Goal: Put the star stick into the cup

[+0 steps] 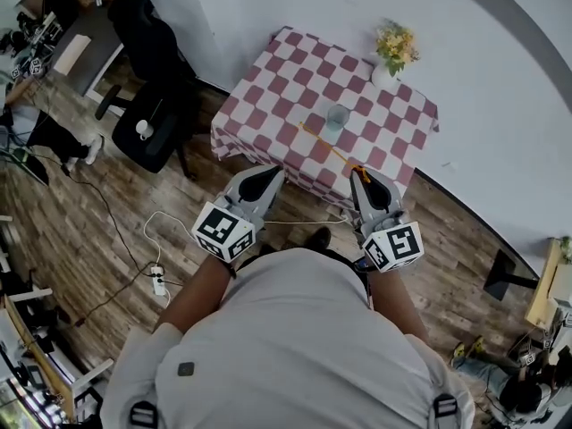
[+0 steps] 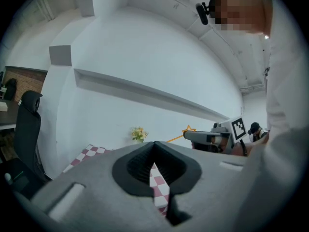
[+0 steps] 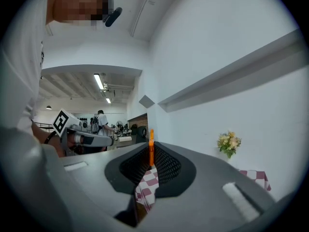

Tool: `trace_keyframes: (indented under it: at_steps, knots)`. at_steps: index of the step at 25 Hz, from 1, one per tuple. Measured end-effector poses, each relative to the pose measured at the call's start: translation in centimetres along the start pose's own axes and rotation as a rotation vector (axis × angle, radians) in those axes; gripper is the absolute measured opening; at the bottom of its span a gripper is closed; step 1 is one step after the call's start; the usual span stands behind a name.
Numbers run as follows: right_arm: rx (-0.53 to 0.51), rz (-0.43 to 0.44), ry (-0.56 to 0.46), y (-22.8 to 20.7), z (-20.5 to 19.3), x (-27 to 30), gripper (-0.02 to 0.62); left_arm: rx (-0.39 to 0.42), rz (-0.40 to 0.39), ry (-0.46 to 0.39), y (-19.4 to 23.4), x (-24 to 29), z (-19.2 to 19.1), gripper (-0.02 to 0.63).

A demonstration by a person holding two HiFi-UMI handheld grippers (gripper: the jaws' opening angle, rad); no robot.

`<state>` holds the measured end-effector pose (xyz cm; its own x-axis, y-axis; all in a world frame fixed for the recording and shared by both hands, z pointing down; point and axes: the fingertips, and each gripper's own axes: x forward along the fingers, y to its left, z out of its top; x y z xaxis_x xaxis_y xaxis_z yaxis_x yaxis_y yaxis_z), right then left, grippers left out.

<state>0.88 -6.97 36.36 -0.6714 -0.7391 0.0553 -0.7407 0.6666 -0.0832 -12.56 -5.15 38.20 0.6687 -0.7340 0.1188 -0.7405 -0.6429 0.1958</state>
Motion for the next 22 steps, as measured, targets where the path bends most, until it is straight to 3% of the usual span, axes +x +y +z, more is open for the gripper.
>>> trace_keyframes:
  at_steps: [13, 22]
  knots:
    - [0.040, 0.017, -0.003, -10.8, -0.4, -2.7, 0.028, 0.012, 0.012, 0.007, -3.5, 10.0, 0.5, 0.003]
    - [0.073, -0.027, 0.012, -13.9, -1.2, -3.9, 0.028, 0.012, 0.005, 0.041, -3.8, 12.6, -0.3, 0.003]
